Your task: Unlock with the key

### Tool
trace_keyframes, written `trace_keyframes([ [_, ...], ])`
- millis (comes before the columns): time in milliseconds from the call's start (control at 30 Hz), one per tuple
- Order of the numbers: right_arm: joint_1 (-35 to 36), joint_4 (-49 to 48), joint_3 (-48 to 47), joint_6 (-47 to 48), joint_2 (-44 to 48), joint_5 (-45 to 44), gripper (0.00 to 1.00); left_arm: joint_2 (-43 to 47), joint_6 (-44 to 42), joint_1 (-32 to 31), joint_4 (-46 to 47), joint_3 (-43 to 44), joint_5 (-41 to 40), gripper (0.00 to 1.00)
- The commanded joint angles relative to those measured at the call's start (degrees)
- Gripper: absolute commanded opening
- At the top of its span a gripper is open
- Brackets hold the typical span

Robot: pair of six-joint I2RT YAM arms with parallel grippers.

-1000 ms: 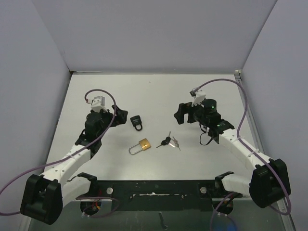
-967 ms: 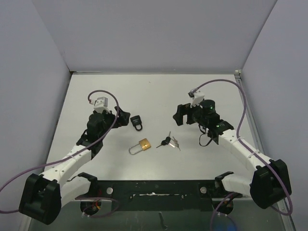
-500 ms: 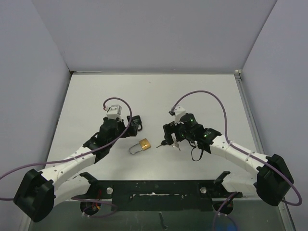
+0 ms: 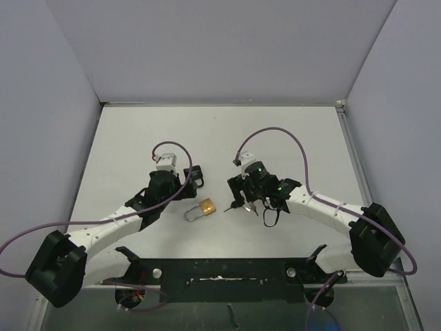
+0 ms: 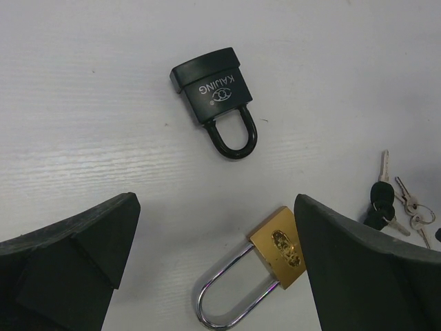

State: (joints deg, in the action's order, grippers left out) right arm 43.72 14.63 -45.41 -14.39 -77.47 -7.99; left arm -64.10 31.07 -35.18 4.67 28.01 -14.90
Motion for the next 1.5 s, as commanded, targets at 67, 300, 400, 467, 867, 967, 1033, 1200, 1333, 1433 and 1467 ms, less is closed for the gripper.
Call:
trace_keyframes([
  [67,0.61,0.47,-3.65,-0.23,-0.66,1.72,0.67,-1.5,0.82,-0.31,2.5,2.78,-0.15,0.97],
  [300,3.48,1.48,-3.43,0.88,-4.1,2.96,0.54,-0.58,1.36,-0.29,2.17,2.45,0.39,0.96],
  [400,4.63,1.99,-2.98,1.29,-5.27,1.29,0.53,0.46,1.36,-0.33,1.97,1.8,-0.22,0.96],
  [467,4.96,2.1,-2.58,1.38,-5.45,0.5,0.52,0.79,1.31,-0.31,1.97,1.66,-0.49,0.96],
  [867,4.96,1.72,-4.08,2.95,-8.18,0.2,0.47,0.03,1.11,-0.36,2.41,2.0,0.0,0.96],
  [967,4.94,2.05,-4.42,3.17,-9.0,0.07,0.46,-0.06,0.9,-0.35,2.28,2.18,-0.09,0.96],
  [1033,4.96,2.09,-4.22,3.31,-9.22,0.08,0.44,-0.01,0.9,-0.36,2.3,2.14,-0.17,0.96],
  [1200,4.97,1.9,-4.16,3.77,-10.07,-0.16,0.41,0.11,1.22,-0.41,2.68,1.55,-0.25,0.96],
  [1333,4.98,1.33,-4.34,3.93,-10.91,-0.45,0.4,0.04,1.45,-0.35,2.84,1.43,-0.15,0.96],
  [1433,4.97,0.69,-4.46,4.02,-11.75,-0.51,0.39,0.13,1.53,-0.39,2.77,1.28,-0.2,0.96],
  [1467,4.96,0.66,-4.69,4.09,-12.15,-0.72,0.39,0.19,1.53,-0.35,2.77,1.26,-0.25,0.96],
])
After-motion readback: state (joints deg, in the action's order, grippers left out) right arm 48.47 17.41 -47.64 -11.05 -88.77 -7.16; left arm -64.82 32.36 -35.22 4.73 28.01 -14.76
